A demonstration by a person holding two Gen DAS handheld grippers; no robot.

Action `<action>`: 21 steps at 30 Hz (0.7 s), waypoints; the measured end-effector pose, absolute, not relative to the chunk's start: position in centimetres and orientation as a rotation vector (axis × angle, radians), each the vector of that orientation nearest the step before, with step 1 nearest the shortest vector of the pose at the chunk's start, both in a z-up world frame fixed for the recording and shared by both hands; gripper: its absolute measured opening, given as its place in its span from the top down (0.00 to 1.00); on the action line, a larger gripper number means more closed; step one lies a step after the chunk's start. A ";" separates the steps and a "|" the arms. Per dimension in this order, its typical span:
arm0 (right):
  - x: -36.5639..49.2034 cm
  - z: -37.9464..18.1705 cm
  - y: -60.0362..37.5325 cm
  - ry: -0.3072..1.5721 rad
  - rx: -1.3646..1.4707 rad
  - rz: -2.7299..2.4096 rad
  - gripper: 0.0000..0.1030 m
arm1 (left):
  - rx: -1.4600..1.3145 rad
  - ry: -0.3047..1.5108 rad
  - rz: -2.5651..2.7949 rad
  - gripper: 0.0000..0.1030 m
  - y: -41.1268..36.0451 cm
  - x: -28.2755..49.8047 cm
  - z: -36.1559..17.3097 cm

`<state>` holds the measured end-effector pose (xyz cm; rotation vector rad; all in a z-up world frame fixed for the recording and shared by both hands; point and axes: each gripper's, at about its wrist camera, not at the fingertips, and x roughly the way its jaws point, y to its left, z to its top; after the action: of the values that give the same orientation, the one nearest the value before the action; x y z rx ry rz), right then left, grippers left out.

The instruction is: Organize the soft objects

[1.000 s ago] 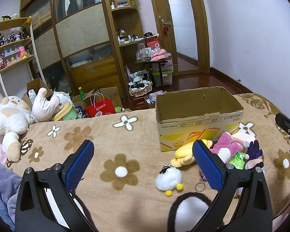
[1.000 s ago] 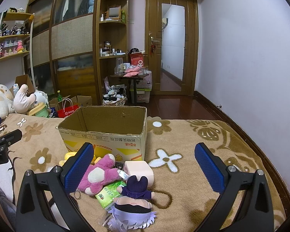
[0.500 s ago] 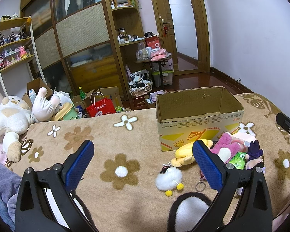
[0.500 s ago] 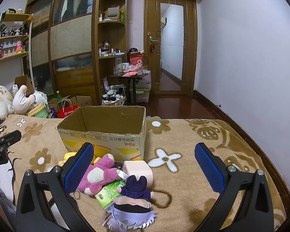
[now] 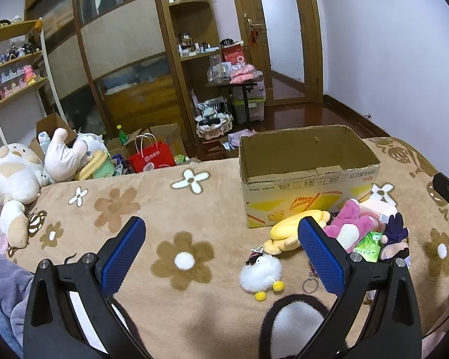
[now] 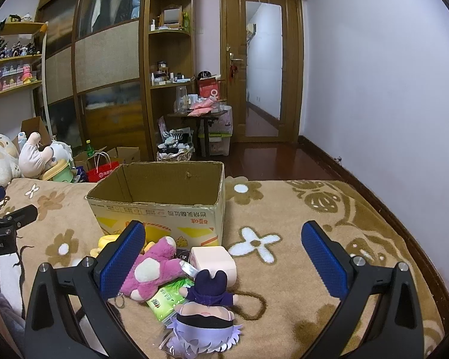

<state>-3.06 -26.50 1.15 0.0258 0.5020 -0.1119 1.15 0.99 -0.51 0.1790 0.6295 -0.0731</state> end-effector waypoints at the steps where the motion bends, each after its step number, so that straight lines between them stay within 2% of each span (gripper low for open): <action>1: -3.0 1.1 -26.5 0.512 0.034 -0.109 0.00 | 0.183 0.638 -0.072 0.02 0.7 1.4 -0.7; 21: 1.4 -3.6 -28.6 0.847 0.215 -0.052 0.00 | 0.207 0.863 -0.117 0.02 -2.3 7.0 -4.6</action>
<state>1.42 -28.63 -3.64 0.2153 0.8472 -0.0522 6.95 -2.31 -4.62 0.2066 0.8633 -0.1168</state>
